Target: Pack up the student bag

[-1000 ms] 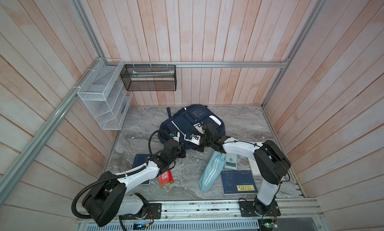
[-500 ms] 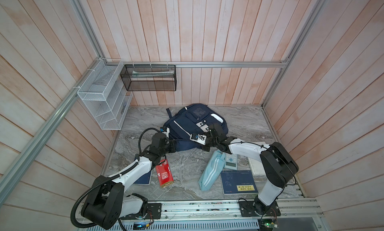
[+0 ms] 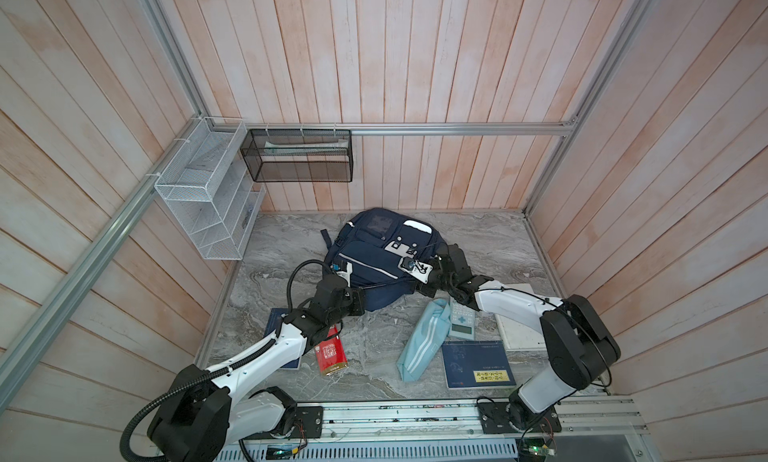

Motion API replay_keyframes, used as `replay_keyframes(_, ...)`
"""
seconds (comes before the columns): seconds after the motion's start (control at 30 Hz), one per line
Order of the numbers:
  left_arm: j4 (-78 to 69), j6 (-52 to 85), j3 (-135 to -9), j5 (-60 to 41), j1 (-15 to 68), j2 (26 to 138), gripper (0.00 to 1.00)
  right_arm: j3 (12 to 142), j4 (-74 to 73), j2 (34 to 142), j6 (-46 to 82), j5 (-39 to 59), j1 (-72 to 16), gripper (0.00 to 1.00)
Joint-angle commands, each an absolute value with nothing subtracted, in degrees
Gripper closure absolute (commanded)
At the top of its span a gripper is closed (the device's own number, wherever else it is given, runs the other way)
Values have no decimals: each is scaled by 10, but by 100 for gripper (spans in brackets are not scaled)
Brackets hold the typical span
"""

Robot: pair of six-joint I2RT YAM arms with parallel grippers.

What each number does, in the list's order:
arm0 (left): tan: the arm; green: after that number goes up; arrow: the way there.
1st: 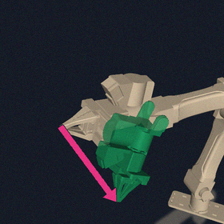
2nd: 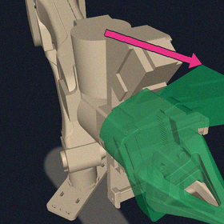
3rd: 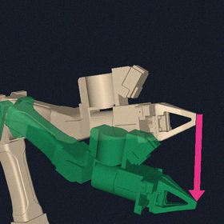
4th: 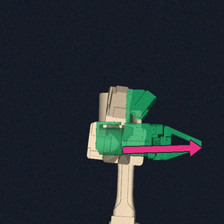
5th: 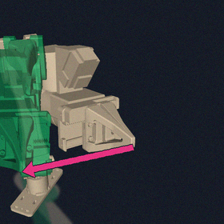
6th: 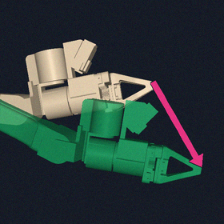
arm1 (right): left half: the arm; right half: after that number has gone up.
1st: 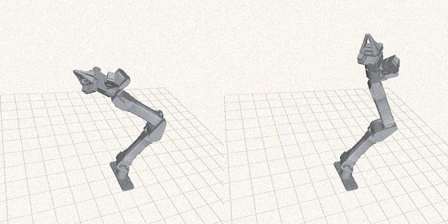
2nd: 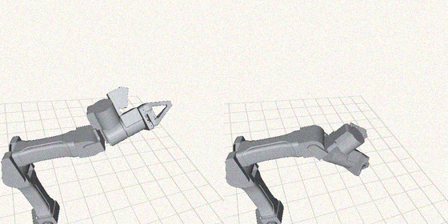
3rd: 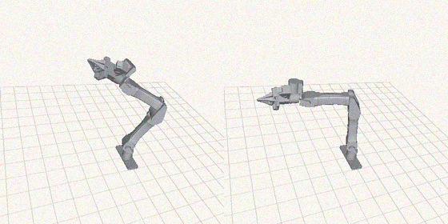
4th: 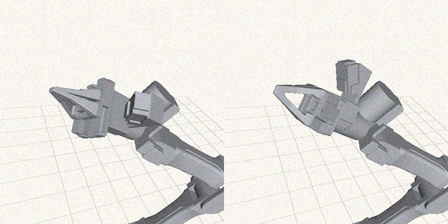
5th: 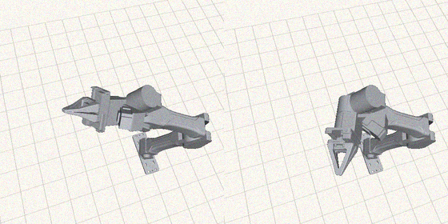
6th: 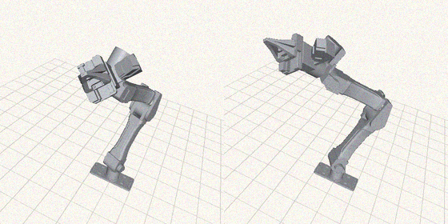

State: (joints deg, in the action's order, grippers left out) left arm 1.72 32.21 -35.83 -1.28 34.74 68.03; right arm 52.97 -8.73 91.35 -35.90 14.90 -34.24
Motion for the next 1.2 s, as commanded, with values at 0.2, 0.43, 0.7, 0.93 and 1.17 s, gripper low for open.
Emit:
replay_keyframes(0.2,-1,338,-392,15,374,661,100,600,-72,991,-293,245,-430,48)
replay_keyframes(0.43,4,332,-380,14,355,662,100,601,-38,1015,-312,243,-433,100)
replay_keyframes(0.7,60,264,-380,54,245,658,100,532,-33,964,-352,168,-399,100)
replay_keyframes(0.93,31,252,-346,-35,123,646,100,474,-108,946,-393,85,-357,100)
replay_keyframes(1.17,43,303,-311,-45,209,584,100,512,-110,973,-383,73,-305,92)
